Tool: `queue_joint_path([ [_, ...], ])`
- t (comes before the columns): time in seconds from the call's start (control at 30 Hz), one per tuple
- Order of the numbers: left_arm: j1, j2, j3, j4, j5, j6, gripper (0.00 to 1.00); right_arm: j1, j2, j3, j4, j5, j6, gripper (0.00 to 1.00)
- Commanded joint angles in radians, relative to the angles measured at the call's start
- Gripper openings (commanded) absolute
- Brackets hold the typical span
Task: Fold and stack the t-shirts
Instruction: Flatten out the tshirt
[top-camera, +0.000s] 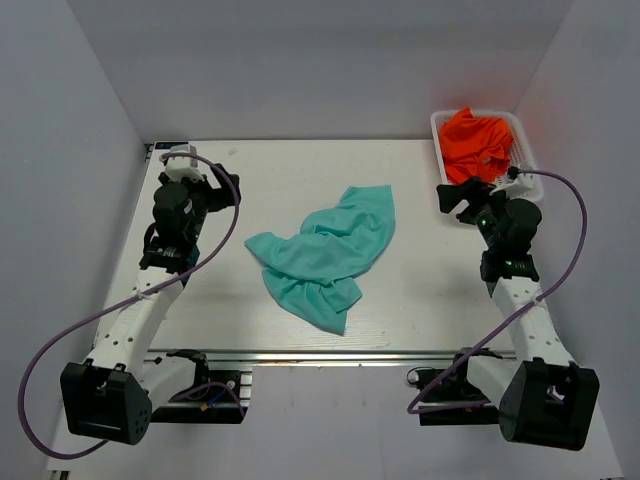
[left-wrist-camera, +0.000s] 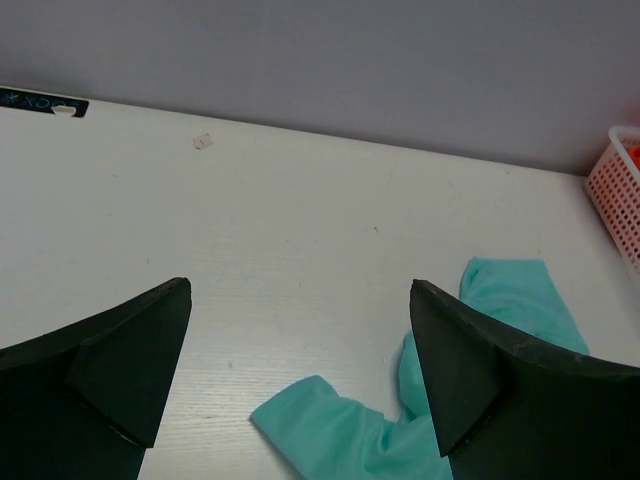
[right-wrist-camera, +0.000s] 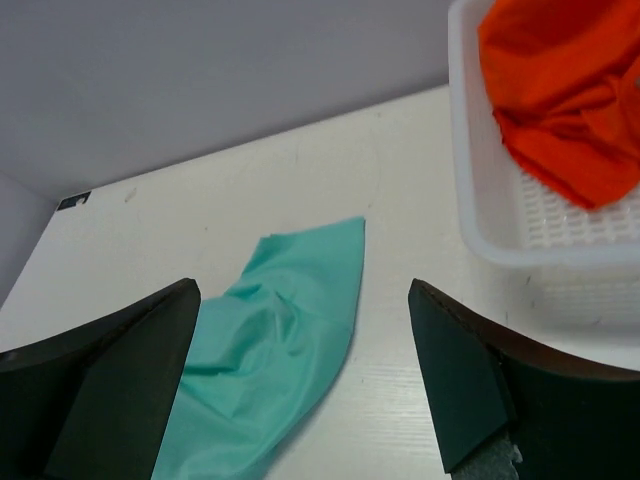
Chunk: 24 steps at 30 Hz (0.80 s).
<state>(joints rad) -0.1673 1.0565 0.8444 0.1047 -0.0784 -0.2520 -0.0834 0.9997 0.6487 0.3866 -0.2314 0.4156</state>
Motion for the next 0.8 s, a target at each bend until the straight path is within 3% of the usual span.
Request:
queue_joint_path([
  [0.0,0.003,-0.023,0.022,-0.074,0.077,-0.001,1.00,-0.003,0.022,0.065,-0.080,-0.017,0.089,0.90],
  [0.13,0.003,-0.001,-0.025,-0.086,0.199,-0.010,1.00,0.005,0.100,0.055,-0.029,-0.104,0.022,0.90],
  [0.23,-0.017,0.061,-0.012,-0.169,0.241,0.009,1.00,0.014,0.187,0.150,-0.121,-0.207,-0.095,0.90],
  [0.3,-0.017,0.117,-0.002,-0.215,0.320,0.010,1.00,0.034,0.226,0.242,-0.262,-0.198,-0.129,0.90],
  [0.43,-0.026,0.259,-0.002,-0.246,0.376,-0.006,1.00,0.080,0.349,0.307,-0.336,-0.272,-0.167,0.90],
  [0.47,-0.026,0.284,-0.002,-0.266,0.376,-0.021,1.00,0.144,0.381,0.321,-0.356,-0.257,-0.172,0.90],
  [0.63,-0.058,0.368,0.007,-0.301,0.333,-0.044,1.00,0.240,0.531,0.489,-0.587,-0.046,-0.227,0.90],
  [0.77,-0.058,0.401,0.007,-0.358,0.208,-0.111,0.98,0.293,0.661,0.563,-0.666,0.079,-0.227,0.89],
])
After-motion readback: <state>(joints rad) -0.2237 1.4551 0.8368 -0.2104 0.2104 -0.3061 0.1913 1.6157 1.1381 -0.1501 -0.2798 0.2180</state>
